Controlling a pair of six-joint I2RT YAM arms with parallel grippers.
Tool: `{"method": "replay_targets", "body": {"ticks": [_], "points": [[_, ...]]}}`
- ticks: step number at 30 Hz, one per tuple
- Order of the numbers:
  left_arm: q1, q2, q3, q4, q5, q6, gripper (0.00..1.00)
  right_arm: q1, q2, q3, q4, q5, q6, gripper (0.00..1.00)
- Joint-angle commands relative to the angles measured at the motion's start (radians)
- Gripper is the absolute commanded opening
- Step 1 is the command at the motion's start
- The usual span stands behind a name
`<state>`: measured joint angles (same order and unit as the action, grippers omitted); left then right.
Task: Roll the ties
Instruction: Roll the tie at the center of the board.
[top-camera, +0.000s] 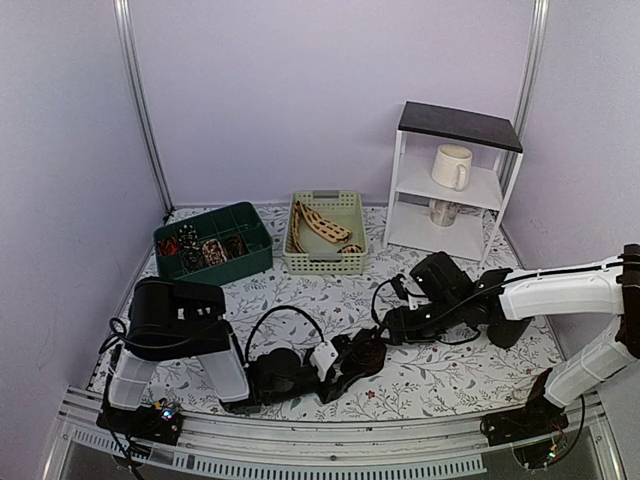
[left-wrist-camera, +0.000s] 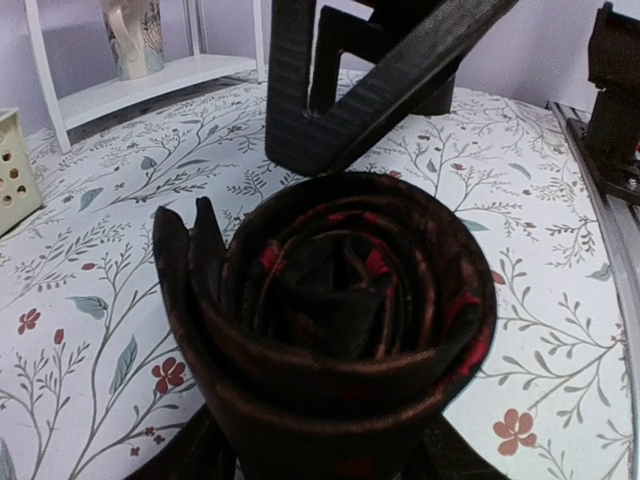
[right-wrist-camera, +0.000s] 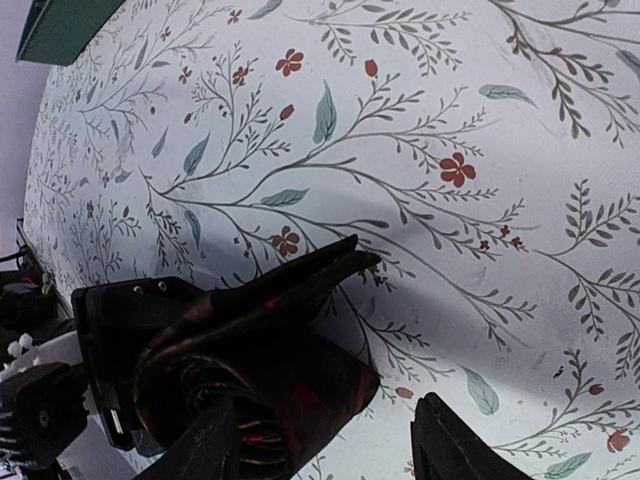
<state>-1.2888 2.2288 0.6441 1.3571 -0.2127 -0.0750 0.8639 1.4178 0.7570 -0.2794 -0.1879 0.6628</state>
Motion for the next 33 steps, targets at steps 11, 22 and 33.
{"method": "replay_targets", "body": {"ticks": [11, 22, 33], "points": [[-0.016, -0.09, 0.028, -0.361, 0.036, 0.036, 0.71, 0.003, 0.065, -0.06, 0.136, -0.034, -0.038, 0.47], [-0.014, -0.175, 0.048, -0.492, 0.084, 0.041, 0.77, 0.004, 0.07, -0.087, 0.198, -0.042, -0.036, 0.46], [0.006, -0.22, 0.094, -0.609, 0.073, -0.009, 0.79, 0.003, 0.069, -0.066, 0.175, -0.026, -0.063, 0.46]]}}
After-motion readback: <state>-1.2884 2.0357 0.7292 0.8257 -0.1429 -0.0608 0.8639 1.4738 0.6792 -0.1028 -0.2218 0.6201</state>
